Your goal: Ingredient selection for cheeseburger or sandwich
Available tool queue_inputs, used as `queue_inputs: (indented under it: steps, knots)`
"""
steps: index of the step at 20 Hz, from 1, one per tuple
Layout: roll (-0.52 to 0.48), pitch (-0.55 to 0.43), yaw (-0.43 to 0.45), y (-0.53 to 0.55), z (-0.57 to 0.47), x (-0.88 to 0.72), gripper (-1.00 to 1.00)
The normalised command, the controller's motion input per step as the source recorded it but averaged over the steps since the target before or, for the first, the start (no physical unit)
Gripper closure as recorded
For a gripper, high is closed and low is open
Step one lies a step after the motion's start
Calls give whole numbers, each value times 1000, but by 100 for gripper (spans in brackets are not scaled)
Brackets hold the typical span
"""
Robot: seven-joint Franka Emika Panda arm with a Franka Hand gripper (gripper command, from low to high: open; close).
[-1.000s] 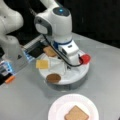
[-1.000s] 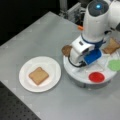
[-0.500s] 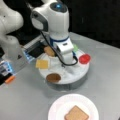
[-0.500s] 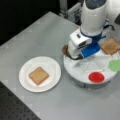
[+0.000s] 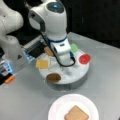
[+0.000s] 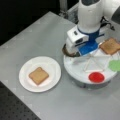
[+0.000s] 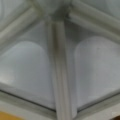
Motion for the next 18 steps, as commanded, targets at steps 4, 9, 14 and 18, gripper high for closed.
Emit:
queue_inputs:
  steps: [4,9,14,18]
  knots:
    - [136,93,-273,24,245,17,-100]
    - [130,46,-313,38,203,16,-100]
    - [69,-31,-462,77,163,-8,-100]
    - [43,4,-543,82,171,-3,-100]
